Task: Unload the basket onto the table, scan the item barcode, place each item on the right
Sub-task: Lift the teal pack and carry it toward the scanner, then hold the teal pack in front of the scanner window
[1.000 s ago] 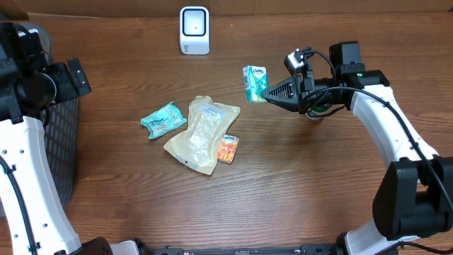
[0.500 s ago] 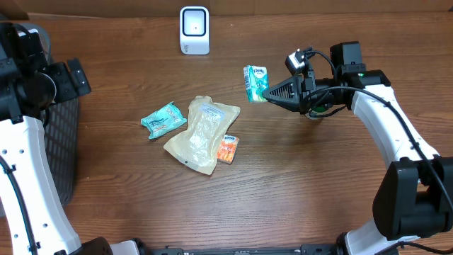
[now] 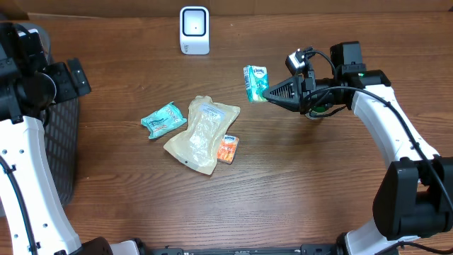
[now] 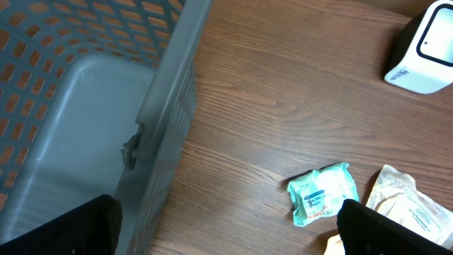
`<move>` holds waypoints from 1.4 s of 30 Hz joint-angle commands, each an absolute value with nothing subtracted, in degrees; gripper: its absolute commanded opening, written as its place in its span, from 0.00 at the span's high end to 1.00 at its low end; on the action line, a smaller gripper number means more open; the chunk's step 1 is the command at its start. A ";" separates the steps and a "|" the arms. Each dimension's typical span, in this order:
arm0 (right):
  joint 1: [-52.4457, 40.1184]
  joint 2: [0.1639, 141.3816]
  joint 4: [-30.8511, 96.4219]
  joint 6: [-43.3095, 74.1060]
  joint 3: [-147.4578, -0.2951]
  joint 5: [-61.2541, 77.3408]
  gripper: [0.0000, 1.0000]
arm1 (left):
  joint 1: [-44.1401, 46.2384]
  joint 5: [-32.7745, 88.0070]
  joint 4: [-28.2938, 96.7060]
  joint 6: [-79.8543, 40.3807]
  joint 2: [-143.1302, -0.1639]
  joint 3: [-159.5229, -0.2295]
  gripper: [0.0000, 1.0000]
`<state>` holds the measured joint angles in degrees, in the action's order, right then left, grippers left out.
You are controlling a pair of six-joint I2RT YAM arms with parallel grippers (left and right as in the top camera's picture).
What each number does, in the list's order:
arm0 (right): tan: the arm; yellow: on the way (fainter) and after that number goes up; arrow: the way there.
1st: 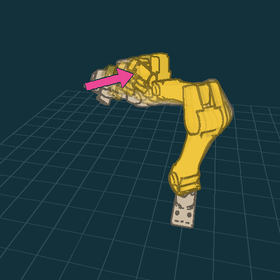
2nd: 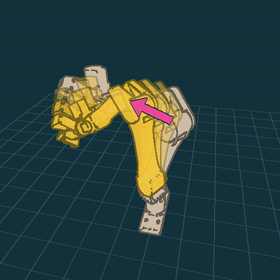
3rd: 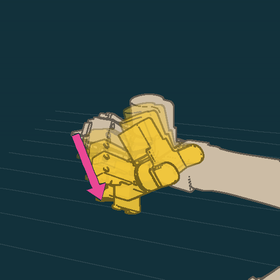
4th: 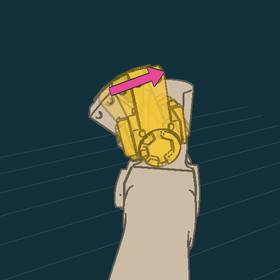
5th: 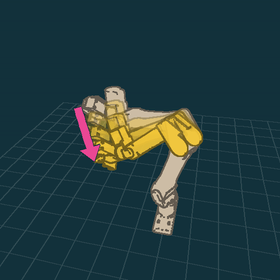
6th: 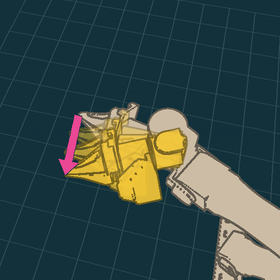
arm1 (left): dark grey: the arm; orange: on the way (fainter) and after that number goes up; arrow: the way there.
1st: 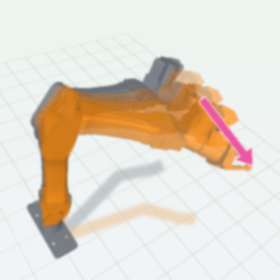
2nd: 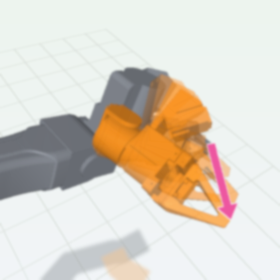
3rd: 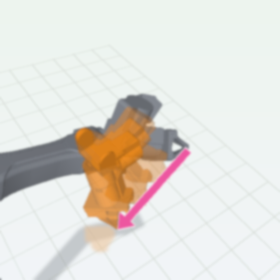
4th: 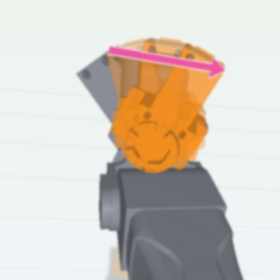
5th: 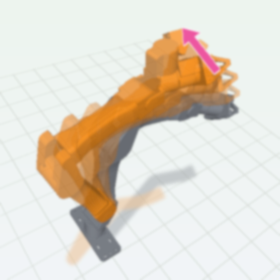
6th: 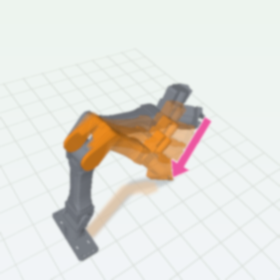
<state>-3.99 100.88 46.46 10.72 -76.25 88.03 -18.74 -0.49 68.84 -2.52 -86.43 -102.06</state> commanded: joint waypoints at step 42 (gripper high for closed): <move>-28.16 129.45 61.43 8.86 -138.80 -14.98 0.96 | -18.72 -0.58 68.77 -1.26 -86.56 -103.24 0.00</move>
